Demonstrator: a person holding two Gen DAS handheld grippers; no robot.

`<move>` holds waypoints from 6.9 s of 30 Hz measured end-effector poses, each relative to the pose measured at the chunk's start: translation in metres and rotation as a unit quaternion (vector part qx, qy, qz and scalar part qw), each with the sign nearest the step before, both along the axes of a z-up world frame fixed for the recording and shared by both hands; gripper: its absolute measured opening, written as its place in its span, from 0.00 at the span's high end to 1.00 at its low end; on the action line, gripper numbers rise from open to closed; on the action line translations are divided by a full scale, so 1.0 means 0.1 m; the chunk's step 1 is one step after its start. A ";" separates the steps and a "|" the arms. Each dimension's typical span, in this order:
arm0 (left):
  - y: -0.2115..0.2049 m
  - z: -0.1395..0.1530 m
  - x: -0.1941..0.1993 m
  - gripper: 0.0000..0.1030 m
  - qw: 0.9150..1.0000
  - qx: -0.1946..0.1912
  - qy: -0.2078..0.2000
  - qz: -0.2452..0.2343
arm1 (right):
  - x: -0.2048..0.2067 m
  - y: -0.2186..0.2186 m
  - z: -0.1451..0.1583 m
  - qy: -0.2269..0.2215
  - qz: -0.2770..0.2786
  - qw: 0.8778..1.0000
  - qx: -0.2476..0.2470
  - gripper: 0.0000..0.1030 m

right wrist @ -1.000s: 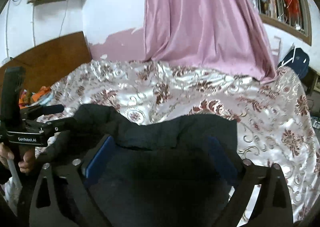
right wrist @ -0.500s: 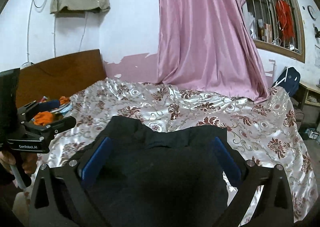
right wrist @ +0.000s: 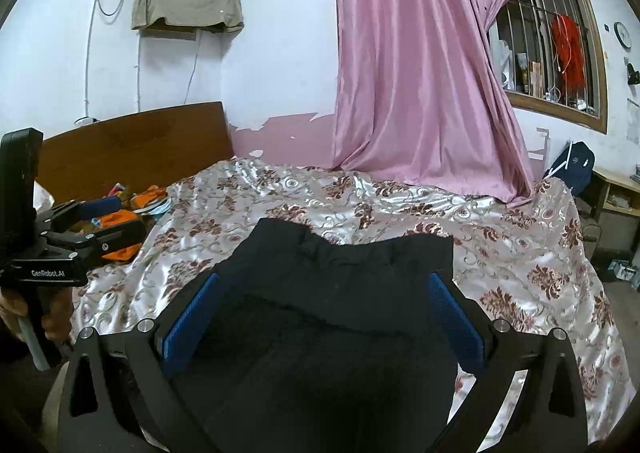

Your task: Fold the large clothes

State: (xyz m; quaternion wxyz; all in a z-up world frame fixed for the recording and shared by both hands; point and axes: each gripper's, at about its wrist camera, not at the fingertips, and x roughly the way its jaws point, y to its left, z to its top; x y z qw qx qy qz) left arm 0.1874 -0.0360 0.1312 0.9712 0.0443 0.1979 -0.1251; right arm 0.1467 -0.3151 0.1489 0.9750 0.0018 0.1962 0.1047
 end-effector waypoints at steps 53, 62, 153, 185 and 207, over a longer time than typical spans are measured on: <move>0.64 -2.09 -0.89 0.00 0.965 0.145 0.221 -0.003 | -1.00 0.39 -1.65 0.196 0.061 0.954 -0.220 0.03; 0.41 -2.56 -0.85 0.00 0.943 0.218 0.250 0.021 | -0.79 0.42 -2.15 0.276 0.010 0.937 -0.215 0.03; 0.59 -0.53 -1.50 0.94 0.976 0.186 -0.062 0.092 | -1.92 -0.05 -0.37 -0.049 -0.076 0.990 -0.108 0.91; 0.08 -0.52 1.97 0.93 0.972 0.211 0.014 0.102 | 1.69 -0.44 -0.37 0.025 -0.094 0.987 -0.128 0.94; 0.03 -1.50 3.12 0.83 0.974 0.182 0.102 0.090 | 2.97 -0.30 -1.50 0.113 -0.110 0.973 -0.169 0.93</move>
